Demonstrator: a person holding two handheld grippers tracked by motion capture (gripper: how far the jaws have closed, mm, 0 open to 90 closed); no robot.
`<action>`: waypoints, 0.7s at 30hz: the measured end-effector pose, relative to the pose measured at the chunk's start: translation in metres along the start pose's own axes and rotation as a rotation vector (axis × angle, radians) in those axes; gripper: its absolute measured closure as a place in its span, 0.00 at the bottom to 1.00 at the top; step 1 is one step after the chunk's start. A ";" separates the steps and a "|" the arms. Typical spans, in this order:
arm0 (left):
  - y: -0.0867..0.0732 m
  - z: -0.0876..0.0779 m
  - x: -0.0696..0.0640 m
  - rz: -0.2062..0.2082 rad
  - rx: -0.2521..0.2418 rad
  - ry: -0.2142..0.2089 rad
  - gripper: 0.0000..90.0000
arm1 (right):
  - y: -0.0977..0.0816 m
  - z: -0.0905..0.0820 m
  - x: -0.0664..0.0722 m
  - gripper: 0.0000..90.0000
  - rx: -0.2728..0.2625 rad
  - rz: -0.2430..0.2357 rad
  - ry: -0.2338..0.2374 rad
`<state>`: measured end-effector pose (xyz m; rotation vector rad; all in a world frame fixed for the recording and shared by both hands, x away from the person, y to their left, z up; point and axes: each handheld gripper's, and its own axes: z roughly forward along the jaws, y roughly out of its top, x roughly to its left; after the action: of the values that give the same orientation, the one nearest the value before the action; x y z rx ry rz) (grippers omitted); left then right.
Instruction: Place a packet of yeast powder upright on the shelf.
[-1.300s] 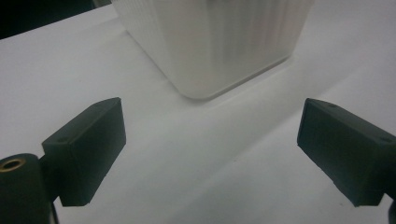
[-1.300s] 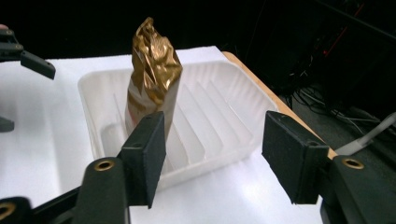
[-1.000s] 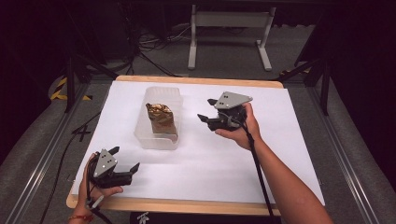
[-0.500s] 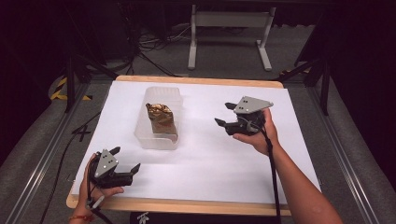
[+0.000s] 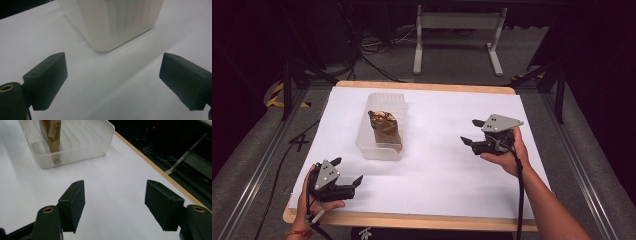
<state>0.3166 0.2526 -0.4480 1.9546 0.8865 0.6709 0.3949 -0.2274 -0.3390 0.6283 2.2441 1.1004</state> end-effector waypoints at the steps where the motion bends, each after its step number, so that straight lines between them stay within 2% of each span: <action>1: 0.000 0.000 0.000 0.001 0.002 -0.001 0.10 | -0.004 -0.002 -0.001 0.36 0.006 -0.001 -0.003; 4: 0.000 0.000 0.000 0.001 0.003 -0.001 0.10 | -0.011 -0.005 -0.002 0.35 0.013 0.009 -0.007; 6: 0.000 0.000 -0.001 0.003 0.002 -0.003 0.10 | -0.023 -0.013 -0.002 0.34 0.008 0.040 0.010; 7: 0.000 0.000 -0.001 0.003 0.002 -0.003 0.10 | -0.023 -0.013 -0.002 0.34 0.008 0.040 0.010; 8: 0.001 0.000 -0.001 0.001 0.004 -0.003 0.10 | -0.033 -0.019 -0.003 0.33 0.013 0.046 0.006; 11: 0.001 0.001 -0.001 0.002 0.007 -0.007 0.10 | -0.042 -0.024 -0.003 0.33 0.013 0.049 0.004; 13: 0.001 0.002 -0.002 0.000 0.009 -0.012 0.10 | -0.050 -0.030 -0.004 0.32 -0.005 0.079 0.025; 16: 0.001 0.003 -0.002 -0.001 0.012 -0.010 0.10 | -0.060 -0.039 -0.002 0.31 -0.002 0.062 0.000; 19: 0.001 0.003 -0.002 0.000 0.008 -0.010 0.10 | -0.069 -0.044 0.001 0.30 0.000 0.068 -0.004; 21: 0.002 0.002 -0.001 -0.001 0.007 -0.012 0.10 | -0.074 -0.047 0.003 0.30 0.012 0.056 -0.014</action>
<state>0.3180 0.2498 -0.4479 1.9625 0.8831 0.6554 0.3496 -0.2935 -0.3764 0.7060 2.2345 1.1069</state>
